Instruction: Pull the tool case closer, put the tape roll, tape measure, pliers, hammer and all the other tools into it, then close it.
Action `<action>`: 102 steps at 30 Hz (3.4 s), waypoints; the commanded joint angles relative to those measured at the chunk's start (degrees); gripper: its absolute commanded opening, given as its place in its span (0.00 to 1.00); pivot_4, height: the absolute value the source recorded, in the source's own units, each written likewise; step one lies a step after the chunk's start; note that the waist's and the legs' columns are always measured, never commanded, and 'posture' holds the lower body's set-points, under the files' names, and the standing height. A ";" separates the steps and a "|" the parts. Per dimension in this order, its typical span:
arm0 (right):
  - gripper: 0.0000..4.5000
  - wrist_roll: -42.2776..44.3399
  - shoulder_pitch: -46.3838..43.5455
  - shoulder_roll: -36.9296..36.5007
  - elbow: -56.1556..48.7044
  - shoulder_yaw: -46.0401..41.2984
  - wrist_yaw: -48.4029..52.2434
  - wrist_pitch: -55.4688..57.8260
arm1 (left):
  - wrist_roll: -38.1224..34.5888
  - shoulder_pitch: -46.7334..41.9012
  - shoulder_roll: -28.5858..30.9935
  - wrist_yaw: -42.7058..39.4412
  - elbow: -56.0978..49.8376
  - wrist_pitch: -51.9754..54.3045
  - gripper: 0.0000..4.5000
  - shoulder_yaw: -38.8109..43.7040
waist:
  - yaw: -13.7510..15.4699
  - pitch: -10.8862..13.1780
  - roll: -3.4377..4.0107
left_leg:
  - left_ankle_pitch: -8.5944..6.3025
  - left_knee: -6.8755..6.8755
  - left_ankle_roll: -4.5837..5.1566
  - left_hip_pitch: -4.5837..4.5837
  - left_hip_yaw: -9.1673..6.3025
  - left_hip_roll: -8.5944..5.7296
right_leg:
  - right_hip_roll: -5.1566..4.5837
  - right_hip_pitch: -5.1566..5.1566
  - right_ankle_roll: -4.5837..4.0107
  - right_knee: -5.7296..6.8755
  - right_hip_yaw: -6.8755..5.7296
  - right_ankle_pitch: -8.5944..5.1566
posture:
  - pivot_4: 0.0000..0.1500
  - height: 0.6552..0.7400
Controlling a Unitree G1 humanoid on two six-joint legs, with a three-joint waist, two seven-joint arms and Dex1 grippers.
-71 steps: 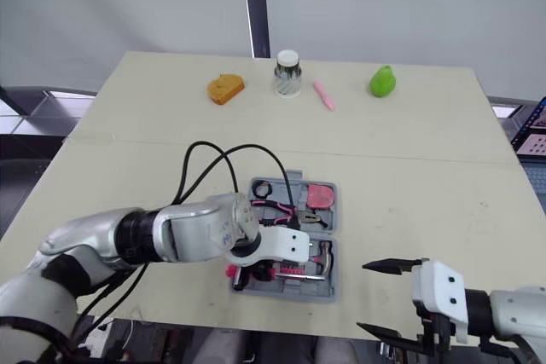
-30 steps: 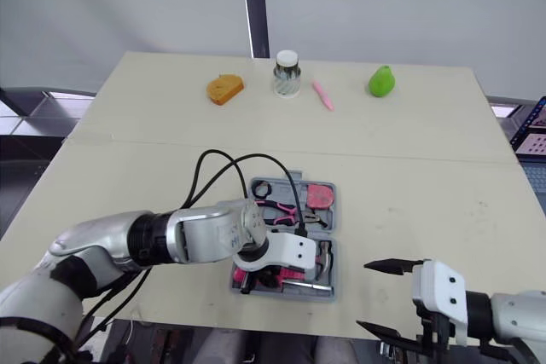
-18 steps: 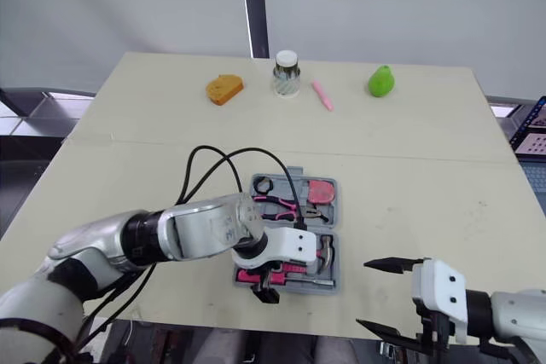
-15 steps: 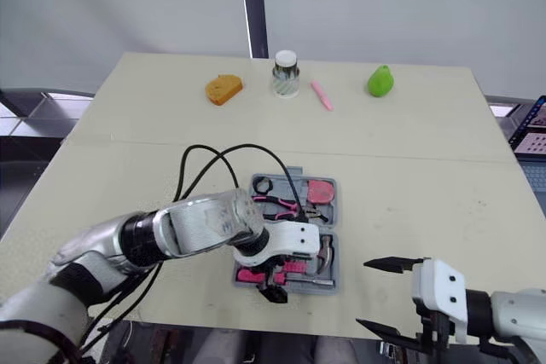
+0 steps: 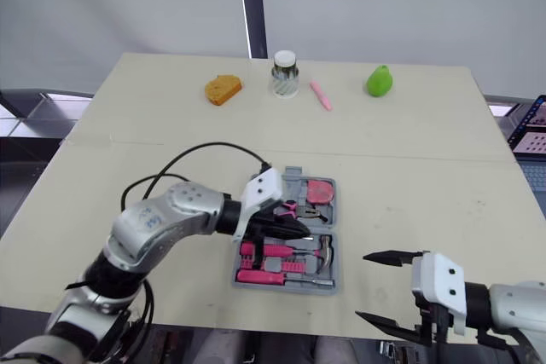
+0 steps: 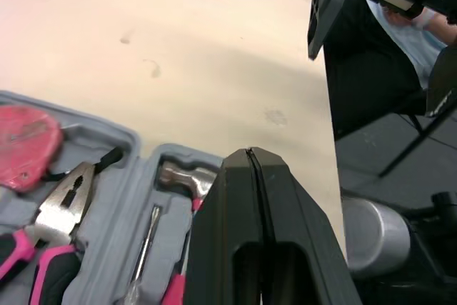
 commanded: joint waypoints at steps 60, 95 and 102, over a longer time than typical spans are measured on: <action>1.00 2.01 -0.61 -0.06 -1.70 -2.13 -0.46 2.78 | 21.33 20.51 -0.18 -11.07 25.37 -44.35 0.01 -3.36 | 0.08 -0.03 0.04 | -0.10 -0.06 0.10 0.09 0.08 -0.05 | -0.52 0.04 0.01 -0.02 -0.23 0.00 | 1.00 0.72; 1.00 1.68 -3.54 1.19 0.29 -0.06 -2.92 2.24 | 3.87 19.26 -1.34 -7.05 10.73 -28.77 0.01 12.06 | -0.03 -0.59 0.03 | -0.11 -0.42 0.09 0.16 0.05 -0.03 | -0.60 0.04 0.00 -0.23 -0.13 0.00 | 1.00 0.72; 1.00 0.56 -5.50 3.55 0.84 2.42 -5.20 1.82 | -5.22 21.30 5.16 -4.79 0.90 -18.84 0.01 24.64 | -0.10 -0.56 0.02 | -0.10 -0.48 0.08 0.08 0.02 -0.06 | -0.57 0.06 0.01 -0.47 -0.23 0.00 | 1.00 0.72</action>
